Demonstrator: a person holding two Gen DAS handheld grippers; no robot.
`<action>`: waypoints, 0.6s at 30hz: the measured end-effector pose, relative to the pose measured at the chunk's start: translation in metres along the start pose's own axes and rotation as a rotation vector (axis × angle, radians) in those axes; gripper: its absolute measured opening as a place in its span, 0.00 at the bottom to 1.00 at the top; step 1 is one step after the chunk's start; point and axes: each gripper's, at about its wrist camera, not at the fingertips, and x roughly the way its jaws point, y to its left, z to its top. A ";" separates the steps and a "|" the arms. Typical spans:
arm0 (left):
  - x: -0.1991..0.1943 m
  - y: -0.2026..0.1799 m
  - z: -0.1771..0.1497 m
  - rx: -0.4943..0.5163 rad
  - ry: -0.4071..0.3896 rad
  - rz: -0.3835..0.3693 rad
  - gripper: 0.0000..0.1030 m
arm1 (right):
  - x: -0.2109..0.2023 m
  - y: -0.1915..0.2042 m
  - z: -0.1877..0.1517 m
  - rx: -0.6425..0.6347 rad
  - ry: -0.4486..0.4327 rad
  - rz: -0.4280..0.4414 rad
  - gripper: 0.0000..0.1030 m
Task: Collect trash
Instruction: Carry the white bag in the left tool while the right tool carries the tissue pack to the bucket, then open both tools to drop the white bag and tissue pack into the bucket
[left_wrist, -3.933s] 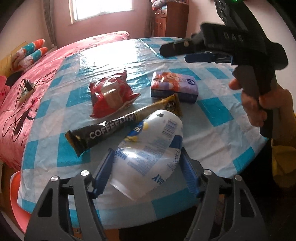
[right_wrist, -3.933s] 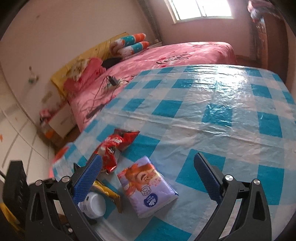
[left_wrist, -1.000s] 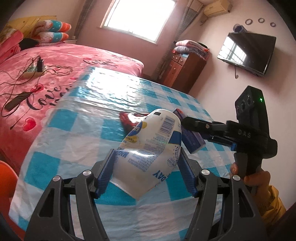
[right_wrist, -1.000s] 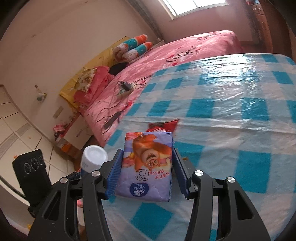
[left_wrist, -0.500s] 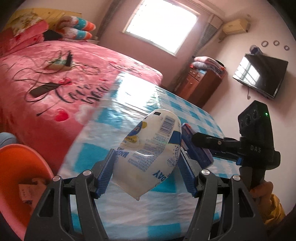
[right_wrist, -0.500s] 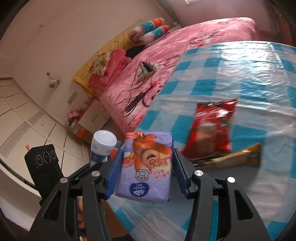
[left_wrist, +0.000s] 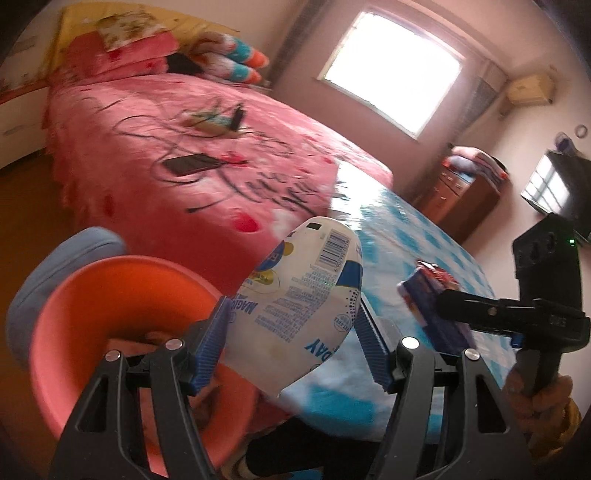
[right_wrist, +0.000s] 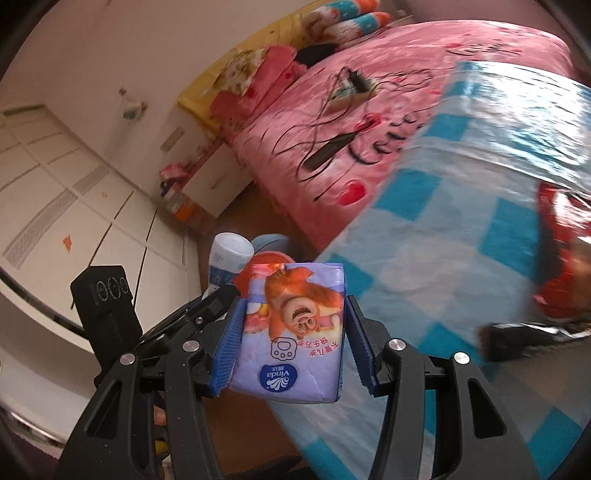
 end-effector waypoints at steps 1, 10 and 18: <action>-0.001 0.008 -0.001 -0.014 0.000 0.013 0.65 | 0.006 0.005 0.001 -0.009 0.012 0.007 0.53; -0.005 0.065 -0.009 -0.118 0.003 0.136 0.65 | 0.052 0.046 0.009 -0.083 0.082 0.048 0.53; -0.004 0.102 -0.014 -0.228 0.029 0.247 0.69 | 0.083 0.075 0.012 -0.127 0.109 0.065 0.77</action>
